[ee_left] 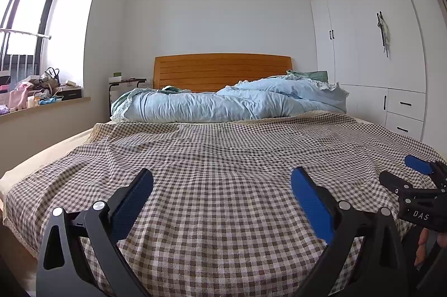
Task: Collect trash
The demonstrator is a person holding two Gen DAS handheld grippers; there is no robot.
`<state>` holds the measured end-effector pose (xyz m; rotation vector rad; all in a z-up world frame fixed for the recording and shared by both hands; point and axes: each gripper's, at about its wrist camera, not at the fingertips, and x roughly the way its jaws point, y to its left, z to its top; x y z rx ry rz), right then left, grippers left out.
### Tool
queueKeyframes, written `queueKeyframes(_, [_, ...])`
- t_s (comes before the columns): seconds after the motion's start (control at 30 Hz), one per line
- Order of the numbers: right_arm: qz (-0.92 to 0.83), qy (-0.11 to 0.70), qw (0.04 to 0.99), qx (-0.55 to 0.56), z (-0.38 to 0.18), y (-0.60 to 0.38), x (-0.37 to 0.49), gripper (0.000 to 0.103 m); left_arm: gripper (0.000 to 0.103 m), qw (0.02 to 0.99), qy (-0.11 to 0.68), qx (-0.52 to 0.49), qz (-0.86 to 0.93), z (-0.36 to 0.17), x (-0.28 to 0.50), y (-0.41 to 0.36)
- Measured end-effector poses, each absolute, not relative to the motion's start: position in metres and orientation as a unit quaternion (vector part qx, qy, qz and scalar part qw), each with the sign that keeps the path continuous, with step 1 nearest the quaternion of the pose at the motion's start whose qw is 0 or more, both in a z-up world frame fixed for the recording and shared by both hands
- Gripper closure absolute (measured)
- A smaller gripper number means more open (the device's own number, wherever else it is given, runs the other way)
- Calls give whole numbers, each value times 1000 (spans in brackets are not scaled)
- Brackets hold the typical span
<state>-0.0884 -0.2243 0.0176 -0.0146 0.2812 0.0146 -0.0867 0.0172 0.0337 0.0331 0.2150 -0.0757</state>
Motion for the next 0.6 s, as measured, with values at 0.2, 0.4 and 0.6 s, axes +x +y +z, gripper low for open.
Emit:
queueKeyframes(0.2, [6,141,990,-8,18,-225,-89,19,7,993,106,18,-38,34,-87,17])
queueKeyframes(0.4, [6,140,990,-8,18,-225,-89,19,7,993,107,16,-42,34,-86,17])
queueKeyframes(0.6, [5,140,990,-6,18,-226,-89,19,7,993,106,20,-45,34,-87,15])
